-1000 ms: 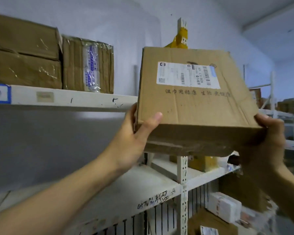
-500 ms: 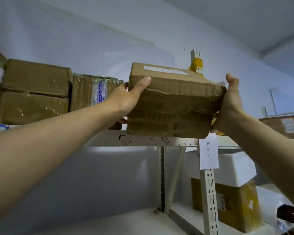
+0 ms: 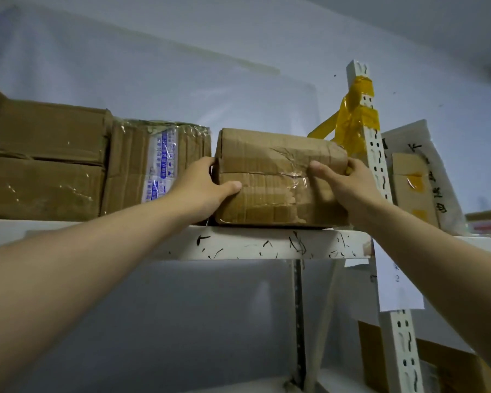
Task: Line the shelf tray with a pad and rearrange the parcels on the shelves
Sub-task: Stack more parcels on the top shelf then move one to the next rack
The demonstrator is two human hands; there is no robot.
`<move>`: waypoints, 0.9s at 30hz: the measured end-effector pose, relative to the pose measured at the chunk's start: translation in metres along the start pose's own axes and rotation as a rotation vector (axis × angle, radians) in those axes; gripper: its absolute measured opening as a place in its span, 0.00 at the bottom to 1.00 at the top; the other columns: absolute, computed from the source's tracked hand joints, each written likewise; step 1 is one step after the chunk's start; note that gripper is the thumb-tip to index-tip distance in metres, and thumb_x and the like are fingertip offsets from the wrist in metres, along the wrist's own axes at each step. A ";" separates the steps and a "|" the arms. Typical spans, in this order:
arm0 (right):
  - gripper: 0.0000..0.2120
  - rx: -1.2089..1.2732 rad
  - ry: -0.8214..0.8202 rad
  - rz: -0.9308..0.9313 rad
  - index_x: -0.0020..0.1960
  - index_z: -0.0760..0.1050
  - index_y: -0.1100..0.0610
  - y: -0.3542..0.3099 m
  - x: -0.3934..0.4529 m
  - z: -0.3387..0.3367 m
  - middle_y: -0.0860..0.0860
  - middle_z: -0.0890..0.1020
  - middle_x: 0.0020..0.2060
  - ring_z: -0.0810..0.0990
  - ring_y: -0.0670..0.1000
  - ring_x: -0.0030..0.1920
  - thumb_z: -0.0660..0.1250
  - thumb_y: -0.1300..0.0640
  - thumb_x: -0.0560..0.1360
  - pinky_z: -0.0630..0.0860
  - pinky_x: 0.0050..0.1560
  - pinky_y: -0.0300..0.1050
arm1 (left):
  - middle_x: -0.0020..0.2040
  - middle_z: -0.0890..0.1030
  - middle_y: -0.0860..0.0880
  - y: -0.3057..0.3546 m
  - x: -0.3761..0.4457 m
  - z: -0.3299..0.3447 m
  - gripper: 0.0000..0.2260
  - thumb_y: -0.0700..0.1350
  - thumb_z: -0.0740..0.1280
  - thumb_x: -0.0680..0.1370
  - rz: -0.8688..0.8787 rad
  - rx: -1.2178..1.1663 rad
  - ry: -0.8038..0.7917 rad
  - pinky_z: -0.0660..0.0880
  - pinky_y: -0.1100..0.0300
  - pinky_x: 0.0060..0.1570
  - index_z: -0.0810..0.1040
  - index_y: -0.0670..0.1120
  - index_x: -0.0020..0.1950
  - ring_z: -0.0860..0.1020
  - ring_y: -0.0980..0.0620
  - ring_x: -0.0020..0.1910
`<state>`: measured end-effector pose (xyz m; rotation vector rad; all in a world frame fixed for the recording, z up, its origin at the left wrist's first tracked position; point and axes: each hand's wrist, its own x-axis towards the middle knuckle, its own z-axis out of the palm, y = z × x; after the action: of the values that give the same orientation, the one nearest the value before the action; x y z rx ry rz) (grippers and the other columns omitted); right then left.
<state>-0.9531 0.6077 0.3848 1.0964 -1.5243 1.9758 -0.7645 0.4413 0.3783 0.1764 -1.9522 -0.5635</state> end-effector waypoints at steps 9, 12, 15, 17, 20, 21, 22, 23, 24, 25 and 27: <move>0.47 -0.518 0.250 -0.470 0.82 0.51 0.49 0.029 -0.012 0.020 0.58 0.53 0.80 0.51 0.58 0.80 0.71 0.36 0.72 0.52 0.76 0.62 | 0.77 0.60 0.48 -0.043 -0.017 -0.017 0.31 0.57 0.72 0.74 0.237 0.677 0.235 0.58 0.47 0.73 0.66 0.55 0.75 0.57 0.46 0.75; 0.51 -0.697 0.008 -0.524 0.80 0.52 0.38 0.037 -0.023 0.030 0.52 0.48 0.80 0.44 0.57 0.80 0.59 0.19 0.63 0.48 0.76 0.66 | 0.81 0.45 0.51 -0.059 -0.022 -0.029 0.34 0.64 0.66 0.75 0.132 0.774 0.147 0.43 0.41 0.77 0.57 0.62 0.78 0.41 0.47 0.79; 0.55 -0.757 -0.079 -0.442 0.79 0.50 0.36 0.047 -0.014 0.042 0.48 0.44 0.80 0.39 0.57 0.80 0.53 0.16 0.56 0.47 0.75 0.69 | 0.81 0.39 0.52 -0.064 -0.017 -0.031 0.34 0.66 0.62 0.76 0.014 0.774 0.062 0.40 0.36 0.76 0.53 0.65 0.79 0.36 0.45 0.79; 0.55 -0.746 -0.094 -0.395 0.80 0.49 0.36 0.051 -0.008 0.047 0.48 0.44 0.80 0.40 0.58 0.80 0.56 0.17 0.57 0.49 0.75 0.70 | 0.81 0.39 0.52 -0.062 -0.014 -0.027 0.33 0.67 0.60 0.76 -0.007 0.796 0.022 0.39 0.34 0.75 0.52 0.66 0.78 0.36 0.46 0.79; 0.54 -0.738 -0.116 -0.363 0.80 0.49 0.36 0.057 -0.002 0.053 0.48 0.44 0.81 0.41 0.59 0.80 0.59 0.18 0.58 0.52 0.75 0.72 | 0.81 0.39 0.53 -0.060 -0.010 -0.022 0.30 0.67 0.57 0.78 -0.033 0.838 -0.032 0.39 0.33 0.74 0.52 0.66 0.78 0.35 0.46 0.79; 0.55 -0.730 -0.131 -0.354 0.80 0.50 0.36 0.058 -0.001 0.055 0.49 0.44 0.81 0.42 0.60 0.80 0.60 0.18 0.58 0.53 0.74 0.73 | 0.81 0.39 0.53 -0.060 -0.010 -0.021 0.30 0.67 0.56 0.78 -0.037 0.846 -0.043 0.39 0.33 0.74 0.52 0.66 0.78 0.35 0.47 0.79; 0.55 -0.731 -0.140 -0.342 0.80 0.50 0.36 0.059 0.000 0.056 0.49 0.44 0.81 0.42 0.60 0.80 0.61 0.18 0.58 0.54 0.73 0.74 | 0.81 0.39 0.53 -0.059 -0.010 -0.021 0.29 0.67 0.55 0.78 -0.045 0.858 -0.049 0.39 0.34 0.74 0.52 0.66 0.78 0.35 0.47 0.79; 0.54 -0.727 -0.153 -0.326 0.80 0.50 0.37 0.058 0.002 0.058 0.49 0.44 0.81 0.42 0.60 0.80 0.62 0.20 0.58 0.54 0.73 0.74 | 0.81 0.39 0.53 -0.060 -0.009 -0.020 0.29 0.67 0.55 0.79 -0.049 0.863 -0.053 0.40 0.33 0.74 0.52 0.66 0.78 0.36 0.47 0.79; 0.54 -0.723 -0.164 -0.312 0.80 0.51 0.37 0.057 0.003 0.059 0.49 0.44 0.81 0.42 0.59 0.80 0.62 0.21 0.58 0.55 0.72 0.75 | 0.81 0.40 0.53 -0.060 -0.008 -0.020 0.28 0.67 0.55 0.79 -0.054 0.865 -0.055 0.40 0.33 0.74 0.52 0.66 0.78 0.37 0.47 0.79; 0.54 -0.720 -0.175 -0.300 0.80 0.51 0.38 0.056 0.004 0.060 0.49 0.45 0.81 0.43 0.59 0.79 0.63 0.23 0.58 0.55 0.72 0.75 | 0.81 0.40 0.53 -0.060 -0.008 -0.020 0.28 0.67 0.54 0.79 -0.055 0.872 -0.049 0.41 0.33 0.74 0.53 0.66 0.78 0.37 0.46 0.79; 0.53 -0.724 -0.177 -0.292 0.80 0.51 0.38 0.056 0.005 0.061 0.49 0.46 0.80 0.44 0.60 0.79 0.67 0.25 0.60 0.55 0.72 0.76 | 0.81 0.42 0.53 -0.062 -0.008 -0.018 0.28 0.68 0.54 0.79 -0.044 0.884 -0.028 0.43 0.33 0.74 0.54 0.66 0.78 0.40 0.46 0.79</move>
<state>-0.9766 0.5318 0.3601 1.0930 -1.8259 1.0124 -0.7529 0.3843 0.3498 0.7613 -2.1082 0.3100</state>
